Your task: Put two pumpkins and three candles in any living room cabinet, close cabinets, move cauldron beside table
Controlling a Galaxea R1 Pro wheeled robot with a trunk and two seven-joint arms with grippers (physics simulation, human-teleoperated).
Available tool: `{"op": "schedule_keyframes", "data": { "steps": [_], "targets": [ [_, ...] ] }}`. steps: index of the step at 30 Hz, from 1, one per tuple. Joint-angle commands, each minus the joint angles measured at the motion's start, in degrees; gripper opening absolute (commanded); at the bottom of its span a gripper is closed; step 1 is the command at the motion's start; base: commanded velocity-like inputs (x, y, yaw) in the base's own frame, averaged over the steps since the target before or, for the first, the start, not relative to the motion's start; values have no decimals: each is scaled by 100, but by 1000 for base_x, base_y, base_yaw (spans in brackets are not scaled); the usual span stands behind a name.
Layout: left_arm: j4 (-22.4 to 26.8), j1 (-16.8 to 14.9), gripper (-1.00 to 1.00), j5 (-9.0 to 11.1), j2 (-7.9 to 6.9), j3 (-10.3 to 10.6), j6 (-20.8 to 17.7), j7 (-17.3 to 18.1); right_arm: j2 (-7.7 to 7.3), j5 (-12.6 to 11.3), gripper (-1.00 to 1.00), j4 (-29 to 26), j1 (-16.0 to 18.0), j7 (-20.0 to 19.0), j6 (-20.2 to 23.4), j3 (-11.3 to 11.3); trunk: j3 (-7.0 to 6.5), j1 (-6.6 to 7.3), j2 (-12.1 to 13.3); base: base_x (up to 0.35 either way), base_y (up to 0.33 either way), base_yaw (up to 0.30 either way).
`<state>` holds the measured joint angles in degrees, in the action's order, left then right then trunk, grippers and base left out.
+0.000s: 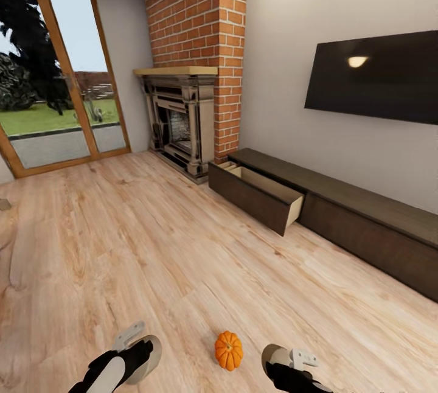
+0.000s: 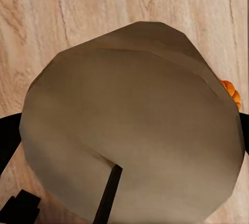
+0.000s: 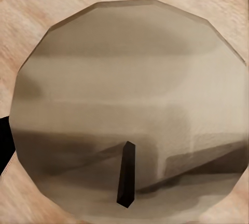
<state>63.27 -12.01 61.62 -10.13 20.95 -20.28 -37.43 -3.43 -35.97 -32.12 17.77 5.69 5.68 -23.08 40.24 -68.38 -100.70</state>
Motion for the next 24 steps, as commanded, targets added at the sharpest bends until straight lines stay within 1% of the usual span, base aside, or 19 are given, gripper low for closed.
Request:
{"op": "schedule_keyframes", "data": {
  "steps": [1,16,20,24],
  "targets": [
    [10,-3,-100,17,-7,15,-12,-29,-8,-55,-100,-14,6,55,20,-48,6,-1,-3,91,127,-249],
    [10,-3,-100,18,-7,15,-12,-34,-8,-60,-100,-12,5,55,47,-48,6,-1,-3,10,20,-258],
    [10,-3,-100,17,-7,15,-12,-35,-8,-60,-100,-9,5,55,47,-43,6,-1,-3,4,124,-259],
    [10,-3,-100,17,-7,15,-11,-34,-8,-60,-100,-6,4,55,47,-41,6,-1,-3,62,208,-259]
  ]
}}
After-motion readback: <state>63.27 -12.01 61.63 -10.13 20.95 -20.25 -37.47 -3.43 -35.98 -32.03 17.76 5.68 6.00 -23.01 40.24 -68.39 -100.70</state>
